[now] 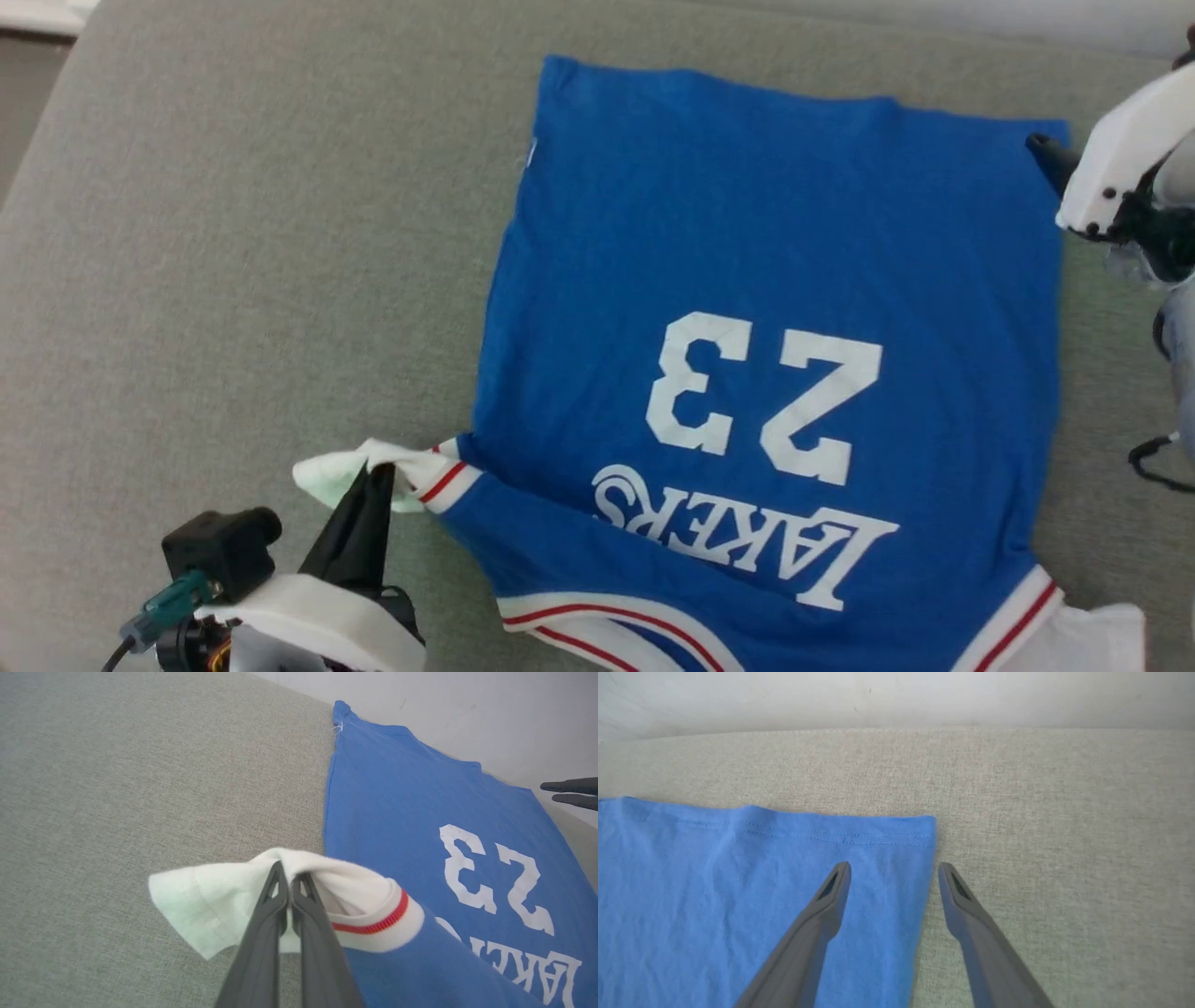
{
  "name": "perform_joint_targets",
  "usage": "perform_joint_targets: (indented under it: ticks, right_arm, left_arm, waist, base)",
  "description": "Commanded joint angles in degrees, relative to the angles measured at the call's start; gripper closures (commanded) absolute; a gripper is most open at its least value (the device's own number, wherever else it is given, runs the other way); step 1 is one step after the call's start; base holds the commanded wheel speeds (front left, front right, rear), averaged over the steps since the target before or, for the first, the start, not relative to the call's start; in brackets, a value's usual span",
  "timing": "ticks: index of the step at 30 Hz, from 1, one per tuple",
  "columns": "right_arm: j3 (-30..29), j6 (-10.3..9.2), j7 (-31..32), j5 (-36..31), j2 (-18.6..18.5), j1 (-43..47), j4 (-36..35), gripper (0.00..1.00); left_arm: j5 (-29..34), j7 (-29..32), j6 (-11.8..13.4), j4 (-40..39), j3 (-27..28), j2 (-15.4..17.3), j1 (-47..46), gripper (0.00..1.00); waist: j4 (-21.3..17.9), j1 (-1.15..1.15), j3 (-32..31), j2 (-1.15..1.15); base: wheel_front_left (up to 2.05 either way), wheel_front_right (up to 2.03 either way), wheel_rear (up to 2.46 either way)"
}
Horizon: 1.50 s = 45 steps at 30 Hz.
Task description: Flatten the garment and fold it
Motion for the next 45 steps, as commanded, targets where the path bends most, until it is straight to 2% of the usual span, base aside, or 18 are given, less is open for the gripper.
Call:
perform_joint_targets:
  ticks: [1,6,9,10,11,14,20,24,28,31,35,38,41,43,45]
  right_arm:
    - [0.08,-0.03,0.46,-0.98,-0.32,-1.46,1.46,0.00]
    - [0.67,-0.03,2.00,-5.56,-0.85,-4.58,7.59,0.00]
    - [-0.10,-0.03,6.34,-6.90,-0.86,-4.88,12.47,0.00]
    - [-0.66,-0.03,7.94,-6.97,-0.81,-4.93,13.66,0.57]
    - [-0.97,-0.03,9.59,-7.21,-0.70,-4.86,14.54,1.00]
    - [-1.06,-0.03,13.13,-7.92,0.36,-4.76,15.78,1.00]
    - [3.10,-0.03,9.23,-9.45,1.54,-5.72,13.46,1.00]
    - [8.68,-0.03,3.52,-9.31,1.19,-6.03,9.67,1.00]
    - [17.25,-0.03,-0.11,-6.90,0.58,-4.68,5.05,1.00]
    - [23.76,-0.03,-1.34,-2.91,-2.25,-1.54,-0.36,1.00]
    - [29.33,-0.03,0.04,4.40,-9.54,6.62,-10.71,1.00]
    - [28.80,-0.03,2.06,9.13,-16.23,15.58,-20.04,1.00]
    - [24.09,-0.03,4.46,12.44,-21.18,26.79,-29.34,1.00]
    - [19.43,-0.03,6.26,13.46,-22.90,35.04,-35.09,1.00]
    - [13.49,-0.03,8.22,13.90,-22.81,43.69,-40.21,1.00]
  left_arm:
    - [0.68,-0.47,-0.37,-0.27,-0.08,-0.27,-1.34,1.00]
    - [0.91,-0.95,-1.02,-0.07,-0.65,-0.65,-2.39,1.00]
    - [0.88,-1.12,-1.13,0.29,-0.87,-0.90,-2.57,1.00]
    - [0.85,-1.19,-1.13,0.47,-0.87,-0.93,-2.56,1.00]
    - [0.82,-1.23,-1.11,0.65,-0.86,-0.93,-2.52,1.00]
    - [0.71,-1.29,-0.95,1.13,-0.70,-0.83,-2.34,1.00]
    - [0.91,-0.98,-0.26,2.05,-0.40,-0.21,-1.84,1.00]
    - [0.85,-0.22,0.49,2.59,-0.27,0.46,-0.77,1.00]
    - [0.45,0.52,2.04,2.83,0.74,1.58,1.72,1.00]
    - [0.16,1.14,3.20,2.92,1.46,2.50,3.79,1.00]
    - [-0.43,1.70,4.60,2.93,2.37,3.35,6.60,1.00]
    - [-0.92,1.85,5.66,2.53,3.19,3.91,9.01,1.00]
    - [-1.36,1.84,6.58,2.04,3.99,4.40,11.25,1.00]
    - [-1.64,1.84,7.03,1.72,4.34,4.56,12.46,1.00]
    - [-1.83,1.94,7.36,1.52,4.52,4.73,13.35,1.00]
  waist:
    - [3.40,-0.02,3.93,0.00]
    - [3.65,-0.02,5.24,0.00]
    - [3.63,-0.02,5.30,0.00]
    - [3.57,-0.02,5.20,0.00]
    - [3.50,-0.02,5.07,0.00]
    - [3.14,-0.02,4.55,0.00]
    - [1.83,-0.02,2.27,0.00]
    - [0.16,-0.02,-1.59,0.00]
    - [-2.88,-0.02,-6.22,0.00]
    - [-5.02,-0.02,-9.71,0.00]
    - [-7.79,-0.02,-13.81,0.00]
    - [-9.98,-0.02,-16.14,0.00]
    - [-12.30,-0.02,-17.50,0.00]
    - [-13.63,-0.02,-17.97,0.00]
    - [-14.57,-0.02,-18.19,0.00]
  base:
    - [0.00,0.00,0.00]
    - [0.00,0.00,0.00]
    - [0.00,0.00,0.00]
    - [0.00,0.00,0.00]
    - [0.00,0.00,0.00]
    - [0.00,0.00,0.00]
    - [0.00,0.00,0.00]
    - [0.00,0.00,0.00]
    - [0.00,0.00,0.00]
    - [0.00,0.00,0.00]
    - [0.00,0.00,0.00]
    - [0.00,0.00,0.00]
    - [0.00,0.00,0.00]
    - [0.00,0.00,0.00]
    - [0.00,0.00,0.00]
